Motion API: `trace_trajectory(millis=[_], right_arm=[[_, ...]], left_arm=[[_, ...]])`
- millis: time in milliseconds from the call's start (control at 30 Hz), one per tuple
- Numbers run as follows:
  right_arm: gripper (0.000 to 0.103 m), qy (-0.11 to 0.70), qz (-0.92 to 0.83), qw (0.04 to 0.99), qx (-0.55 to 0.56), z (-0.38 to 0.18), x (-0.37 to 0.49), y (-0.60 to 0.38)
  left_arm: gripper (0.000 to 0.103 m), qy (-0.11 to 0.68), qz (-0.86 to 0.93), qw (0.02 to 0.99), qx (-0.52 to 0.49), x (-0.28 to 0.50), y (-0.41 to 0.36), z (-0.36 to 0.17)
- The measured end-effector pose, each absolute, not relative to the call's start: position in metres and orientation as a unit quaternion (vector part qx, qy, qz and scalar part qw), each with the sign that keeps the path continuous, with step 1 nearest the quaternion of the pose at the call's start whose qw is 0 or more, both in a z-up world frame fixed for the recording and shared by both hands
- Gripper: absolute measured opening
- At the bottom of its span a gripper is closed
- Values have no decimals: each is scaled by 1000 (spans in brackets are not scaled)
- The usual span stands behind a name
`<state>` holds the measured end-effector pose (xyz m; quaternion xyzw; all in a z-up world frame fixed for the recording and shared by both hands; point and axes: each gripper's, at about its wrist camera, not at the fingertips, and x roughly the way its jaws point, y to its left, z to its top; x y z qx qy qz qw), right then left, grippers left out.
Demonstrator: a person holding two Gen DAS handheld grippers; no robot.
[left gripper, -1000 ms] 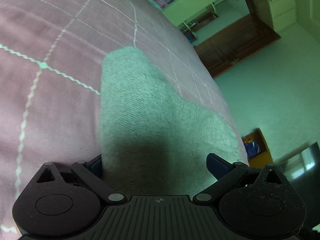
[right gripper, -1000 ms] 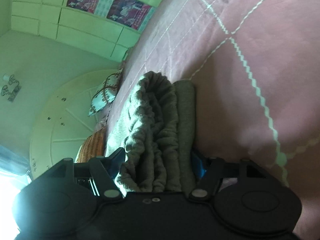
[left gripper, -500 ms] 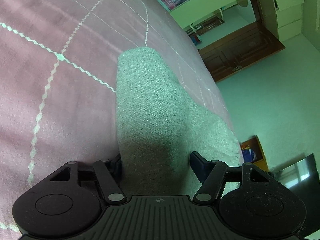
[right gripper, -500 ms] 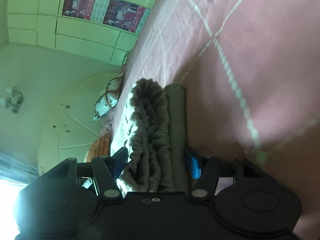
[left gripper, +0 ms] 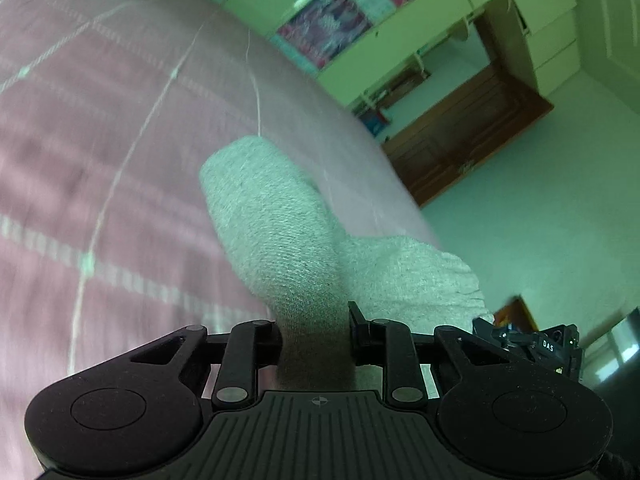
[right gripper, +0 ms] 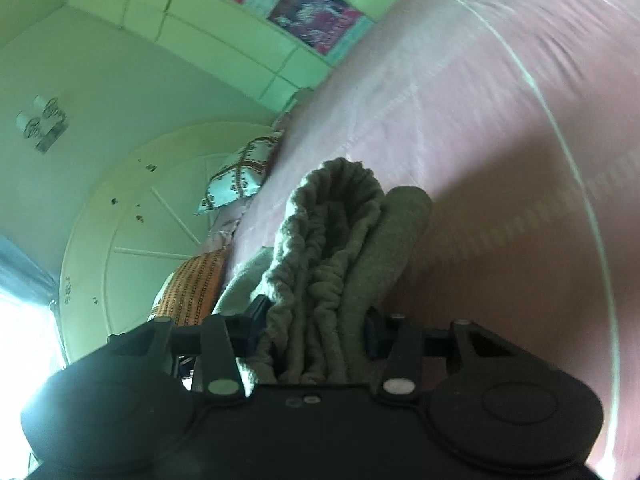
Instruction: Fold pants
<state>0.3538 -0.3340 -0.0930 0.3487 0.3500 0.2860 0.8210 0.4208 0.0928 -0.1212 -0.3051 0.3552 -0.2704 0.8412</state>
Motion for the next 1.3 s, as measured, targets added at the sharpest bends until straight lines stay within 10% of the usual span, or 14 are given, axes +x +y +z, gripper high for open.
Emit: trace_trajectory(millis=[200, 233, 300, 400, 533, 633, 667, 1000, 1067, 1300], right_arm=[[38, 325, 314, 831, 324, -63, 458, -317], [43, 321, 302, 840, 317, -66, 472, -315], [84, 345, 190, 875, 280, -82, 492, -316], [53, 342, 163, 878, 292, -90, 486, -324], [85, 294, 187, 904, 246, -73, 475, -307], [81, 344, 170, 907, 175, -83, 491, -278], [65, 375, 140, 906, 135, -93, 502, -270], [77, 357, 108, 915, 154, -68, 444, -289], [98, 352, 105, 919, 143, -62, 410, -297], [97, 377, 123, 911, 108, -66, 271, -295]], left_arm=[[26, 315, -241, 863, -312, 496, 111, -110], [40, 321, -215, 873, -298, 510, 111, -115], [64, 355, -114, 896, -243, 523, 109, -127], [64, 343, -81, 921, -168, 512, 99, -128], [80, 334, -56, 935, -104, 494, 88, -131], [85, 344, -48, 934, -88, 491, 87, -134], [92, 350, -40, 933, -79, 490, 86, -136], [97, 322, 6, 943, -88, 415, 117, -117], [103, 323, 16, 943, -77, 380, 118, -110], [103, 324, -4, 941, -101, 257, 110, -94]])
